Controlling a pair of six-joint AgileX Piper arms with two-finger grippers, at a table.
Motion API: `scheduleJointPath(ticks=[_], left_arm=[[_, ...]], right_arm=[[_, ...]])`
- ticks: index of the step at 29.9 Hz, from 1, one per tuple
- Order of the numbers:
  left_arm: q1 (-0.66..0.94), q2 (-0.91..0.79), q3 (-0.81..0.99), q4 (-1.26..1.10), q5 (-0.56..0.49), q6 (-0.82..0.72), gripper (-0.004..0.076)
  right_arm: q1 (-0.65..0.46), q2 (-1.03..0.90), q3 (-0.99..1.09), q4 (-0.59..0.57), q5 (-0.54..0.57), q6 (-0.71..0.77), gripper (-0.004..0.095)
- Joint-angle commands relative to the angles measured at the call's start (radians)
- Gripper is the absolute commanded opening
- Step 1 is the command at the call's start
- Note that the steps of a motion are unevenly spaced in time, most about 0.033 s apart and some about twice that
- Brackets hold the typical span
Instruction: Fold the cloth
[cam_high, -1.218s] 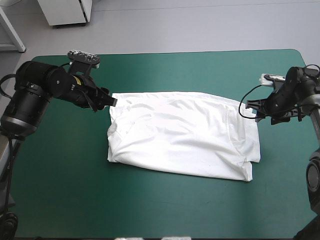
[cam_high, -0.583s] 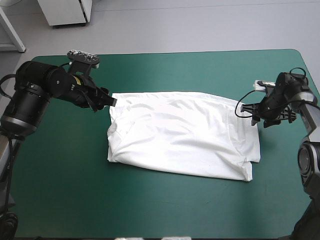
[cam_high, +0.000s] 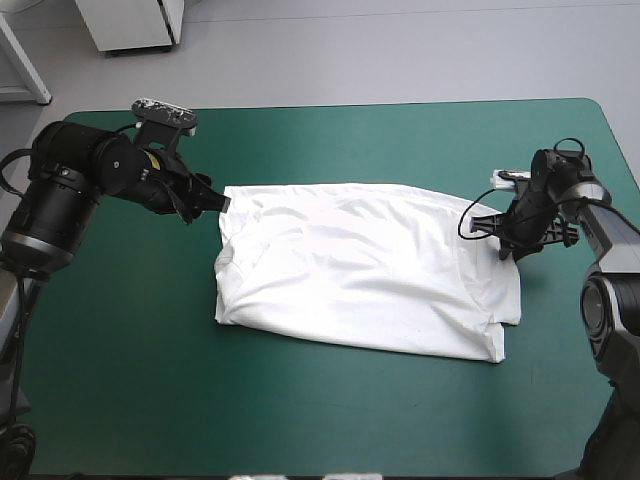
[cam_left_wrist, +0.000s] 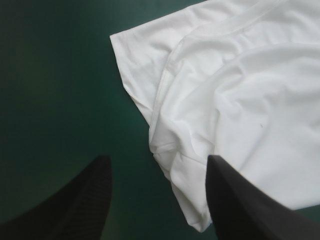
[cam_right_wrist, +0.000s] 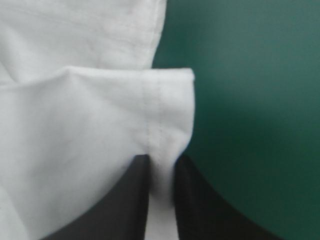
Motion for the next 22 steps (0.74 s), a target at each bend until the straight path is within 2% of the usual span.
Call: scheduleJointPath(ticks=[1, 15, 22], left_arm=[[-0.005, -0.031, -0.031, -0.001, 0.022, -0.009, 0.0406], [-0.005, -0.031, -0.031, -0.001, -0.003, -0.009, 0.0401], [-0.005, -0.031, -0.031, -0.001, -0.018, -0.009, 0.0401]], right_arm=[[0.000, -0.023, -0.008, 0.020, 0.019, -0.003, -0.0012], [0.019, -0.192, -0.010, 0.046, 0.068, -0.025, -0.0017], [0.109, -0.225, -0.014, 0.192, 0.066, -0.056, -0.0017]])
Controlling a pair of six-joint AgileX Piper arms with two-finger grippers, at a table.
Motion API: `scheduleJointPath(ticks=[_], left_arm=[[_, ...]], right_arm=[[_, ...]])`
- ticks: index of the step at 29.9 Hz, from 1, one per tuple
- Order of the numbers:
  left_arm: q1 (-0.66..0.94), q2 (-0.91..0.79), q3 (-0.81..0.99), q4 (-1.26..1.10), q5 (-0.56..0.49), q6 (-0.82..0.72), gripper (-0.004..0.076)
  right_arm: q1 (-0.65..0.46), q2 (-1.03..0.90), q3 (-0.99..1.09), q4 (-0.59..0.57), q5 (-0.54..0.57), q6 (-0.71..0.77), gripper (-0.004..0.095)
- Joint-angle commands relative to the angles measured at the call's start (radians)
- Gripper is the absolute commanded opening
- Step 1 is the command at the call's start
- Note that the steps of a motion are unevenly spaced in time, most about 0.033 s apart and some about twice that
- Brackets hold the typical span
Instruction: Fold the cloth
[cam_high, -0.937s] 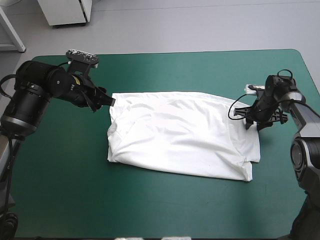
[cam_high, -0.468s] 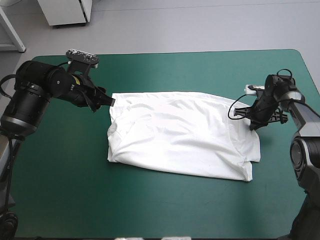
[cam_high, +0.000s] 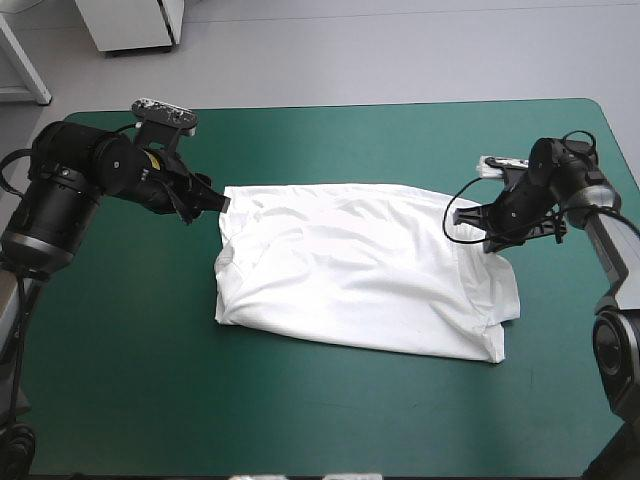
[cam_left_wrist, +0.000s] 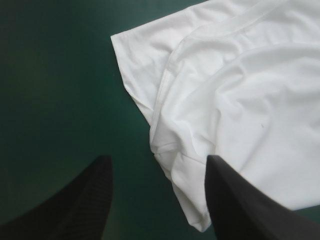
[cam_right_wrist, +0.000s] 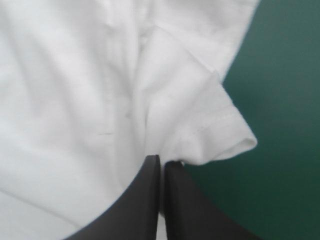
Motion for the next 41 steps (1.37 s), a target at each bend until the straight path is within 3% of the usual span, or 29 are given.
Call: scheduleJointPath(ticks=[1, 11, 18, 21, 26, 29, 36, 41], left_arm=[[-0.005, -0.031, -0.031, -0.004, -0.018, -0.009, 0.0401], [-0.005, -0.031, -0.031, -0.007, -0.020, -0.006, 0.0401], [-0.005, -0.031, -0.031, -0.007, -0.020, 0.004, 0.0401], [-0.005, -0.031, -0.031, -0.007, -0.020, 0.004, 0.0401], [-0.005, -0.031, -0.031, -0.007, -0.020, 0.004, 0.0401], [-0.005, -0.031, -0.031, -0.007, -0.020, 0.004, 0.0401], [-0.005, -0.031, -0.031, -0.007, -0.001, 0.000, 0.0401], [-0.005, -0.033, -0.024, -0.007, 0.033, -0.071, 0.0401]], right_arm=[[0.059, -0.054, -0.029, 0.088, -0.025, -0.025, -0.0017], [0.208, 0.002, -0.031, 0.150, -0.188, -0.025, -0.0017], [0.208, 0.093, -0.031, 0.167, -0.170, -0.025, -0.0009], [0.208, 0.098, -0.033, 0.180, -0.151, -0.025, 0.0071], [0.208, 0.098, -0.083, 0.200, -0.063, -0.033, 0.0338], [0.208, 0.090, -0.138, 0.181, 0.004, -0.052, 0.0432], [0.208, -0.041, -0.173, -0.008, 0.077, -0.013, 0.0440], [0.208, -0.197, -0.130, -0.039, 0.077, 0.030, 0.0439]])
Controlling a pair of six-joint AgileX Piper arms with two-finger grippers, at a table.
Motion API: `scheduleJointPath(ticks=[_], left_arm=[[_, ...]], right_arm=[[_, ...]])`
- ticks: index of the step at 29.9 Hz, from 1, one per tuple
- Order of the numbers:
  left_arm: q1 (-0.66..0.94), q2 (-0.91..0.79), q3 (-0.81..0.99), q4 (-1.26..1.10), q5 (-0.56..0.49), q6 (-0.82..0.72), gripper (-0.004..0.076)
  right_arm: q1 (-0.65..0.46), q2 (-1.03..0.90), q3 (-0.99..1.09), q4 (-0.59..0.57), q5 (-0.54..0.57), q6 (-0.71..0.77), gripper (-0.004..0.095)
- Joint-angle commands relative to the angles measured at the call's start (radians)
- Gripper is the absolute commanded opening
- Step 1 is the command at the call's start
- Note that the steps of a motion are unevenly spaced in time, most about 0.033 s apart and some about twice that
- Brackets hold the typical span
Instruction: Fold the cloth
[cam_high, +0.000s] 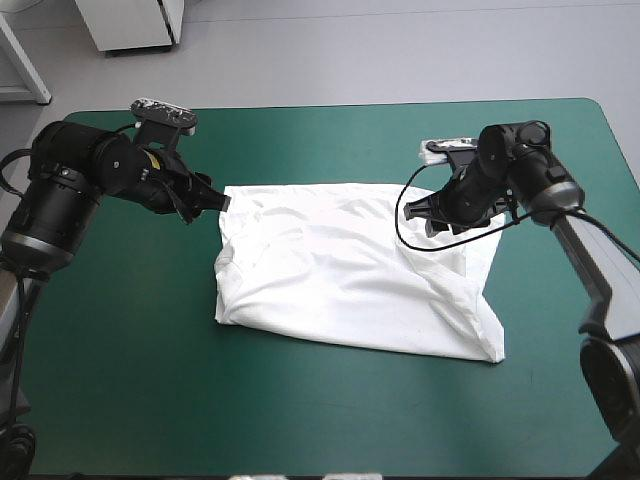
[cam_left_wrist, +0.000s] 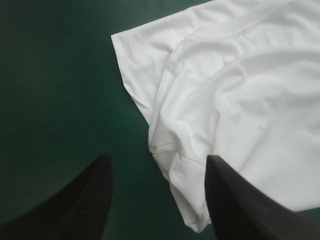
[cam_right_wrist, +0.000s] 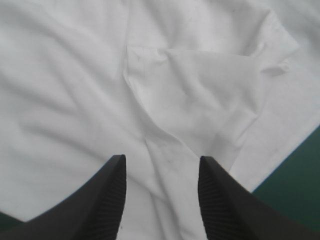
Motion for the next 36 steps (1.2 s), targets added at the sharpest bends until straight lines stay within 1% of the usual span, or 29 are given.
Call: scheduleJointPath(ticks=[1, 5, 7, 11, 15, 18, 22, 25, 28, 36], left_arm=[[-0.005, -0.033, -0.019, -0.007, 0.033, -0.057, 0.0401], [-0.005, -0.033, 0.023, -0.015, 0.035, -0.098, 0.0401], [-0.005, -0.039, 0.072, -0.017, 0.035, -0.109, 0.0401], [-0.005, -0.061, 0.211, -0.017, 0.033, -0.136, 0.0402], [-0.005, -0.059, 0.350, -0.037, -0.014, -0.144, 0.0402], [-0.005, -0.047, 0.435, -0.108, -0.073, -0.142, 0.0402], [-0.020, -0.017, 0.483, -0.161, -0.146, -0.127, 0.0402], [-0.056, 0.015, 0.485, -0.125, -0.164, -0.125, 0.0402], [-0.085, 0.058, 0.485, -0.073, -0.170, -0.168, 0.0401], [-0.089, 0.153, 0.485, -0.027, -0.170, -0.226, 0.0401]], right_arm=[[-0.001, -0.170, 0.021, -0.021, 0.024, 0.021, 0.0439], [-0.001, -0.301, 0.143, -0.063, 0.024, 0.048, 0.0435], [-0.001, -0.377, 0.225, -0.089, 0.024, 0.071, 0.0435], [-0.001, -0.520, 0.361, -0.123, 0.024, 0.133, 0.0435], [-0.001, -0.604, 0.431, -0.124, 0.024, 0.159, 0.0432], [-0.001, -0.627, 0.439, -0.130, 0.024, 0.176, 0.0432], [-0.001, -0.632, 0.439, -0.128, 0.024, 0.180, 0.0420], [-0.001, -0.632, 0.439, -0.128, 0.024, 0.180, 0.0410], [-0.001, -0.632, 0.439, -0.128, 0.024, 0.180, 0.0404], [-0.001, -0.632, 0.439, -0.128, 0.024, 0.180, 0.0400]])
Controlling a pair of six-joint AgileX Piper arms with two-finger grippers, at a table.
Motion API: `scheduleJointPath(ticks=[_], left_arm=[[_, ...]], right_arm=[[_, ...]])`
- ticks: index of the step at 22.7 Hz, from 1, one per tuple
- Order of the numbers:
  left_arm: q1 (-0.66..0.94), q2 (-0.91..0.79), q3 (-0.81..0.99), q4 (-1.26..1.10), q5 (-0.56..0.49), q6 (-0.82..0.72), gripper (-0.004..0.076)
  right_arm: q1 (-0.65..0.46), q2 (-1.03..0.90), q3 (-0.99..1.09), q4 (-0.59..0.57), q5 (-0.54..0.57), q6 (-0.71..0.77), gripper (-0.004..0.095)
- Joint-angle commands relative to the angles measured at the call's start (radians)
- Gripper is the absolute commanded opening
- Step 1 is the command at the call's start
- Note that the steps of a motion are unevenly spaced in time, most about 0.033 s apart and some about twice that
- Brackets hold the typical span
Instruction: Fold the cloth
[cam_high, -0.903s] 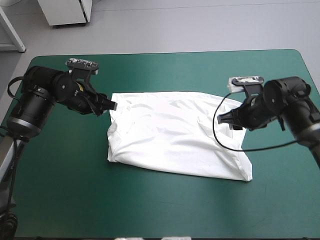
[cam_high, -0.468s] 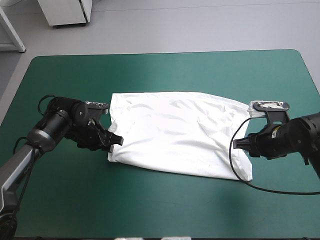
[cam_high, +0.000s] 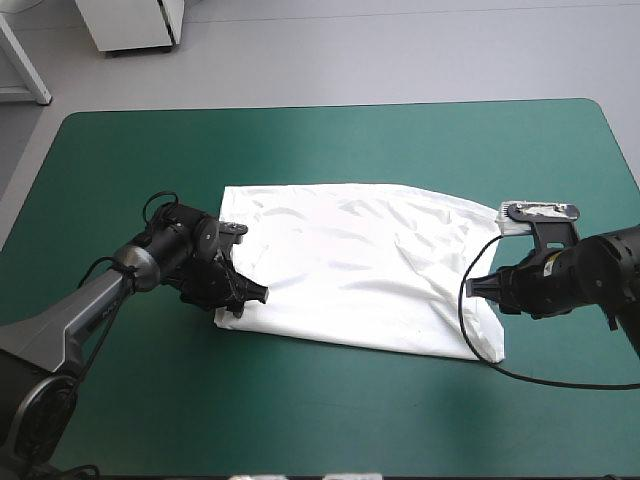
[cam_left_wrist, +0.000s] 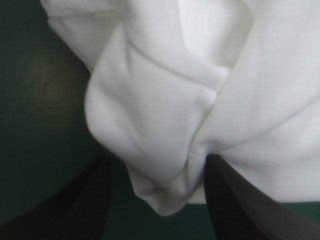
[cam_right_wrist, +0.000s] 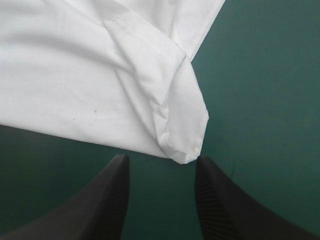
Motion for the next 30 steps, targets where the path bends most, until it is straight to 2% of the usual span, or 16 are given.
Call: scheduleJointPath(ticks=[1, 9, 11, 12, 14, 18, 24, 30], left_arm=[[-0.006, -0.010, -0.020, 0.013, -0.006, -0.026, 0.0401], [-0.006, 0.035, 0.098, 0.005, -0.057, -0.047, 0.0398], [-0.006, 0.035, 0.124, -0.009, -0.082, -0.048, 0.0302], [-0.006, 0.035, 0.126, -0.018, -0.089, -0.043, 0.0156], [-0.006, 0.035, 0.126, -0.018, -0.099, -0.040, -0.0006], [-0.006, 0.035, 0.126, -0.018, -0.105, -0.040, -0.0009], [-0.006, 0.035, 0.126, -0.024, -0.108, -0.038, -0.0009], [-0.006, 0.035, 0.126, -0.024, -0.108, -0.026, -0.0009]], right_arm=[[-0.001, -0.021, -0.023, -0.011, -0.001, 0.000, 0.0400], [-0.001, -0.021, -0.023, -0.030, -0.001, 0.000, 0.0400], [-0.001, -0.021, -0.023, -0.030, -0.001, 0.000, 0.0400], [-0.001, -0.021, -0.023, -0.030, -0.001, 0.000, 0.0400], [-0.001, -0.021, -0.023, -0.021, -0.001, 0.000, 0.0400], [-0.001, -0.021, 0.036, -0.008, -0.016, 0.000, 0.0401], [-0.001, 0.012, 0.237, 0.017, -0.210, 0.000, 0.0401], [-0.001, 0.146, 0.302, 0.029, -0.278, -0.011, 0.0401]])
